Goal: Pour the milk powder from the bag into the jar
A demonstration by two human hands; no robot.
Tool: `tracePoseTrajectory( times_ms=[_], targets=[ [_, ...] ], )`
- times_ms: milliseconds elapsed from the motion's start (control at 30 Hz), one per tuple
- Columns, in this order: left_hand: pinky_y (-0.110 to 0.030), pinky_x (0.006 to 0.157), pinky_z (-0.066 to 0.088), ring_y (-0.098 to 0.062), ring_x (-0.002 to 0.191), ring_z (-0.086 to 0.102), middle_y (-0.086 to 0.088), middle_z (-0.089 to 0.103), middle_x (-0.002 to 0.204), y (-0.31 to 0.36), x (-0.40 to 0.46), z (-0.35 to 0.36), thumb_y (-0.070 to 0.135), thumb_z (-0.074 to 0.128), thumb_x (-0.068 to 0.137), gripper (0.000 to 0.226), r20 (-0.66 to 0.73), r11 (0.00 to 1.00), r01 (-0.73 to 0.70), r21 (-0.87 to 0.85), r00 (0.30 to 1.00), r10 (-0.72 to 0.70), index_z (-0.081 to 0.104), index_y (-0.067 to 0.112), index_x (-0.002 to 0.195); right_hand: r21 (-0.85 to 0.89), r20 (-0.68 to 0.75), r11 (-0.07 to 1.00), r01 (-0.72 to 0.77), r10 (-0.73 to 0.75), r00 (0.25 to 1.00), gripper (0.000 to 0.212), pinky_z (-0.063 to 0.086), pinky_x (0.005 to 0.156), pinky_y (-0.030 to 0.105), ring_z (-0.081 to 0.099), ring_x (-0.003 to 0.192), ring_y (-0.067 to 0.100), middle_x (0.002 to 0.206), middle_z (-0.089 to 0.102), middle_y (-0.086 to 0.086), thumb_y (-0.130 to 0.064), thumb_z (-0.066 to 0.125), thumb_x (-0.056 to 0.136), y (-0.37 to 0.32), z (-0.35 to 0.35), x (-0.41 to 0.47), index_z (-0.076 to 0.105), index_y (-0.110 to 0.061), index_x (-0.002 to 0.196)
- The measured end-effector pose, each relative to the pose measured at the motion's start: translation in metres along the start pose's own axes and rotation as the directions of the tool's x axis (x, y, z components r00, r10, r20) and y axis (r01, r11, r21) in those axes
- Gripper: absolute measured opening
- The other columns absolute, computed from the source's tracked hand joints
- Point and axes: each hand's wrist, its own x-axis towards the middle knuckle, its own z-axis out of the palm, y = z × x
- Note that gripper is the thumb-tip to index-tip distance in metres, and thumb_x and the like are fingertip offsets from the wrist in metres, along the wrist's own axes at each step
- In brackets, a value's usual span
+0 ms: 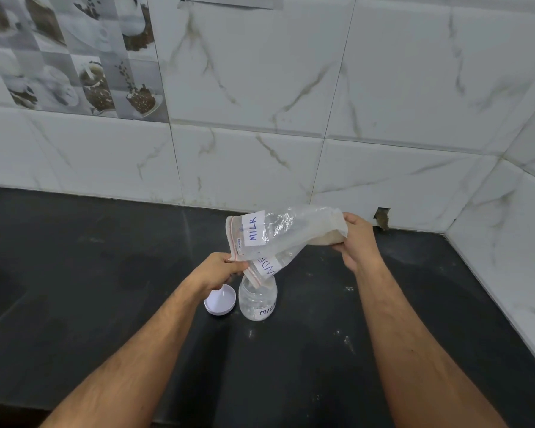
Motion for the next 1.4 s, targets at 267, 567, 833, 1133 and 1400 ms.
tracePoseTrajectory(
  times_ms=[267, 567, 833, 1133, 1400],
  targets=[
    [-0.018, 0.049, 0.039, -0.008, 0.065, 0.060, -0.005, 0.075, 0.096, 0.007, -0.006, -0.001, 0.022, 0.055, 0.102, 0.026, 0.116, 0.988, -0.036, -0.148, 0.992, 0.053, 0.065, 0.007, 0.120, 0.164, 0.180, 0.961, -0.221, 0.191, 0.965, 0.028, 0.059, 0.090, 0.049, 0.067, 0.113, 0.032, 0.121, 0.071, 0.020, -0.004, 0.055, 0.095, 0.001, -0.018, -0.001, 0.067, 0.002, 0.120],
    [-0.018, 0.044, 0.040, -0.007, 0.050, 0.046, -0.006, 0.062, 0.075, 0.015, -0.007, -0.002, 0.019, 0.060, 0.099, 0.022, 0.123, 0.995, -0.056, -0.087, 0.990, 0.067, 0.069, 0.004, 0.113, 0.092, 0.162, 0.993, -0.080, 0.064, 0.985, 0.029, 0.057, 0.089, 0.048, 0.070, 0.099, 0.027, 0.109, 0.075, 0.012, -0.002, 0.052, 0.096, 0.009, -0.024, 0.001, 0.069, -0.001, 0.120],
    [-0.016, 0.043, 0.038, -0.007, 0.056, 0.061, -0.005, 0.069, 0.075, 0.015, -0.011, 0.000, 0.018, 0.063, 0.097, 0.018, 0.125, 0.999, -0.030, -0.014, 0.992, 0.032, 0.069, 0.005, 0.108, -0.018, 0.143, 1.000, 0.009, -0.006, 0.990, 0.024, 0.060, 0.062, 0.035, 0.071, 0.082, 0.024, 0.096, 0.074, 0.005, -0.001, 0.066, 0.088, 0.005, -0.027, -0.001, 0.074, -0.013, 0.108],
    [-0.009, 0.047, 0.038, -0.001, 0.043, 0.047, 0.002, 0.067, 0.076, 0.006, -0.006, -0.002, 0.012, 0.071, 0.090, 0.008, 0.031, 0.990, -0.110, 0.087, 0.994, 0.107, 0.075, 0.005, 0.092, 0.046, 0.084, 0.999, -0.005, 0.001, 0.996, 0.042, 0.059, 0.065, 0.030, 0.073, 0.090, 0.020, 0.110, 0.073, 0.006, 0.001, 0.077, 0.082, 0.001, -0.022, -0.002, 0.068, -0.009, 0.122],
    [-0.019, 0.050, 0.036, -0.011, 0.057, 0.041, -0.001, 0.053, 0.062, -0.001, -0.002, -0.002, 0.014, 0.071, 0.090, 0.015, 0.019, 0.991, -0.124, 0.059, 0.992, 0.123, 0.072, 0.000, 0.085, 0.097, 0.102, 0.993, -0.069, 0.059, 0.993, 0.031, 0.054, 0.056, 0.027, 0.068, 0.077, 0.022, 0.101, 0.072, 0.009, 0.002, 0.071, 0.083, 0.013, -0.025, -0.006, 0.072, -0.012, 0.111]
  ],
)
